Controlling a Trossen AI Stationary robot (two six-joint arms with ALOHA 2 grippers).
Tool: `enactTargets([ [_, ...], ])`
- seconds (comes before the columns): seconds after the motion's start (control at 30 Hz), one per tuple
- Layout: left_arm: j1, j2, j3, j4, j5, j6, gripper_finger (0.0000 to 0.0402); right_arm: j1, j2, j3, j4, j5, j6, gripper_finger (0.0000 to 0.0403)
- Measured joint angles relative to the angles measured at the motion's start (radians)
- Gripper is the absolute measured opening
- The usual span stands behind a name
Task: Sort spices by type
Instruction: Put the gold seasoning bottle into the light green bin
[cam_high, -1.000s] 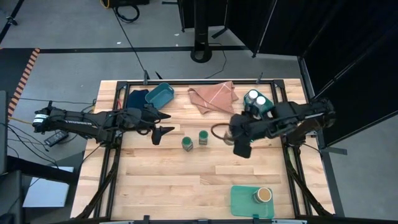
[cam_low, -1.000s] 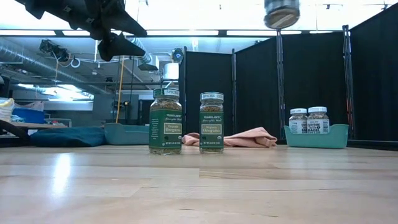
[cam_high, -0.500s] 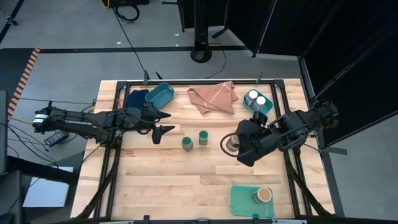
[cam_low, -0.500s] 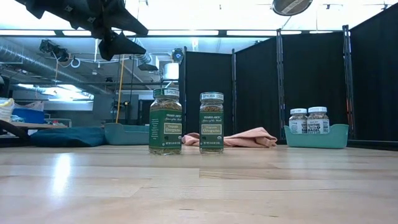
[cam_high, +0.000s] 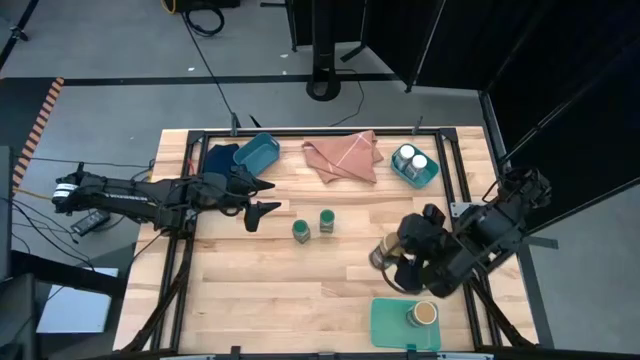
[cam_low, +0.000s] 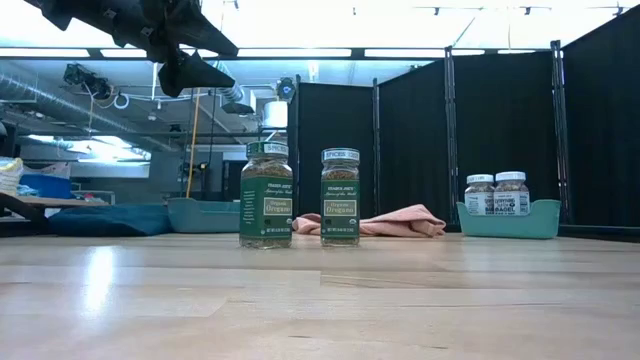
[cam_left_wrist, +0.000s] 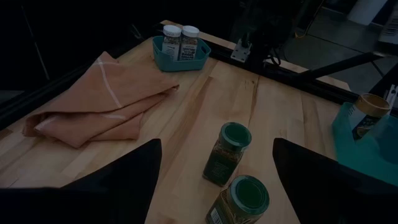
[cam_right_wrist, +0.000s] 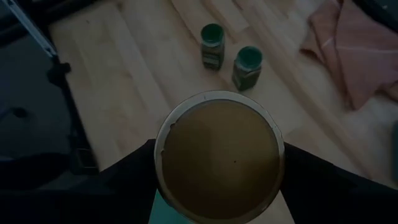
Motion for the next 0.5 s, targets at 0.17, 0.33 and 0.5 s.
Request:
enactTargets([
  [0.17,0.000,0.000,0.000,0.000,0.000,0.000,0.0314,0.052,0.000,-0.066,0.000,0.004,0.140,0.0295],
  [0.33,0.000,0.000,0.000,-0.001,0.000,0.000,0.0314,0.088,0.001,-0.160,0.056,-0.031,0.238,0.0292],
  [0.5,0.000,0.000,0.000,-0.002,0.000,0.001,0.0314,0.116,0.002,-0.227,0.127,-0.064,0.303,0.0293],
])
